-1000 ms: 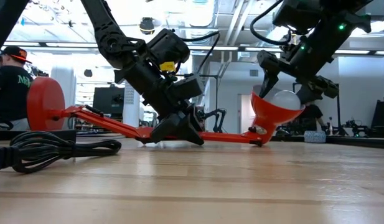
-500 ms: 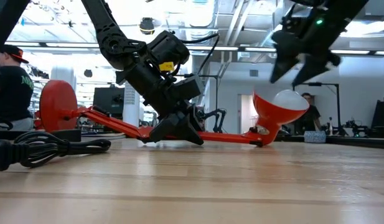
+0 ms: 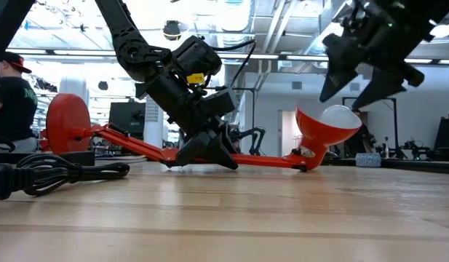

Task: Screw lightbulb
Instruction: Insert the lightbulb in the lamp

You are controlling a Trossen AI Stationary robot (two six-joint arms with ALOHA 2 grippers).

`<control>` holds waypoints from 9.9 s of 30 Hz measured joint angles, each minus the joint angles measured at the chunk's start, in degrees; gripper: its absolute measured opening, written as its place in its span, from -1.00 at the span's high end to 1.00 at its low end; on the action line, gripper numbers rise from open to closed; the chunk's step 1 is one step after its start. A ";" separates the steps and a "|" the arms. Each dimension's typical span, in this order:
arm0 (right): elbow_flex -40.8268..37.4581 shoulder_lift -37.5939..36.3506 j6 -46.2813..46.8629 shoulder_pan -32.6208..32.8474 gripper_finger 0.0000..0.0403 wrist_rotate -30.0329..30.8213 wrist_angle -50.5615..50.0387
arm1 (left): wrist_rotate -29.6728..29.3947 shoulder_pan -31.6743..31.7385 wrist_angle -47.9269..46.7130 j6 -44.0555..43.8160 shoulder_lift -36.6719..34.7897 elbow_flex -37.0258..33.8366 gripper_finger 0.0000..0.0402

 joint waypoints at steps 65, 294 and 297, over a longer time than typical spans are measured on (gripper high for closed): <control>13.29 -3.29 -24.28 5.14 -0.42 -13.20 7.59 | -9.51 -16.40 21.06 15.30 -12.02 -0.09 -0.03; 4.13 2.79 -30.04 -2.90 -0.42 -8.68 1.50 | -0.95 -4.46 -9.80 -1.49 -2.12 3.39 0.47; 4.13 2.79 -29.95 -2.90 -0.42 -8.70 1.50 | -1.07 -4.46 -9.59 -1.49 -1.86 3.41 0.45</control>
